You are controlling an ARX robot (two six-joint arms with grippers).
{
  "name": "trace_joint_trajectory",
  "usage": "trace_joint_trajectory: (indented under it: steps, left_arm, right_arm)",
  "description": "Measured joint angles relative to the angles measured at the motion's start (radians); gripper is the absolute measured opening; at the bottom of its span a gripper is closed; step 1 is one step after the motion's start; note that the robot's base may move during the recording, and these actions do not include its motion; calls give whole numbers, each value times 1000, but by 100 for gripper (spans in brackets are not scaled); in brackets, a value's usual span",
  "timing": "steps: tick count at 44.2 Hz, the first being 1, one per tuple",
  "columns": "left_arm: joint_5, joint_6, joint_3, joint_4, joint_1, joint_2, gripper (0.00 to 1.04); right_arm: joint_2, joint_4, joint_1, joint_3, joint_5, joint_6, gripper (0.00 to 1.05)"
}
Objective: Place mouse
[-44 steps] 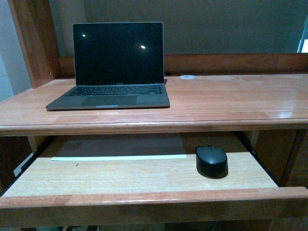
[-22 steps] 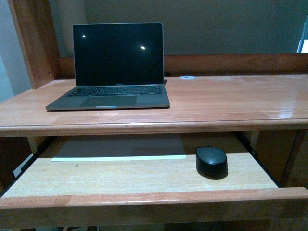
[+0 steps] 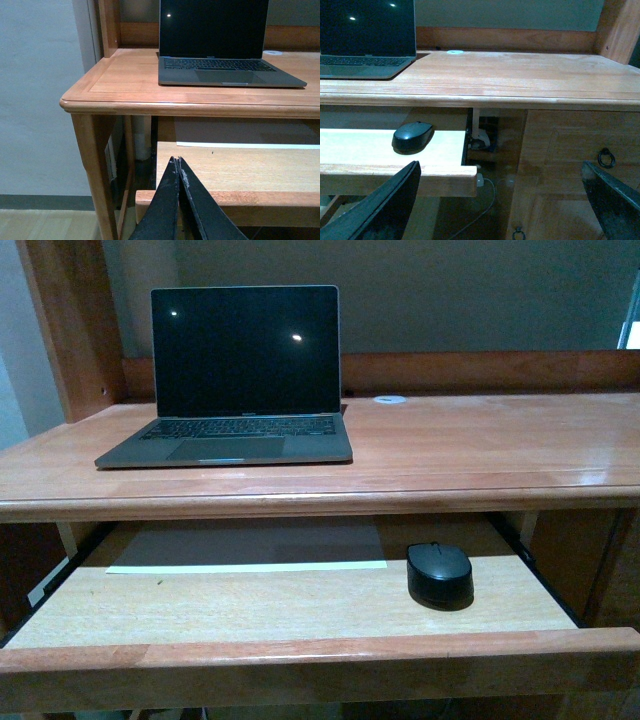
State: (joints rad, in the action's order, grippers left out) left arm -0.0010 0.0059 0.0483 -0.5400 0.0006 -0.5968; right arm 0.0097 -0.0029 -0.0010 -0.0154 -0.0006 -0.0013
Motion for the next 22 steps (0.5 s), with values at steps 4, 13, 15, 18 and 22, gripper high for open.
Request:
trace_joint_trajectory:
  steps: [4,13,15,18,22]
  left_arm:
    - [0,-3,-26,-48,0,10,2]
    - [0,-6,-39,101,0,164,2]
    - [0,-6,-39,137,0,187,2]
    - [0,-6,-39,172,0,232,2]
    - [0,-6,-39,231,0,288,2]
  right_arm:
    - [0,0,0,0,0,0,98]
    - [0,0,0,0,0,0,98]
    - [0,0,0,0,0,0,98]
    - [0,0,0,0,0,0,98]
    - [0,0,0,0,0,0,98]
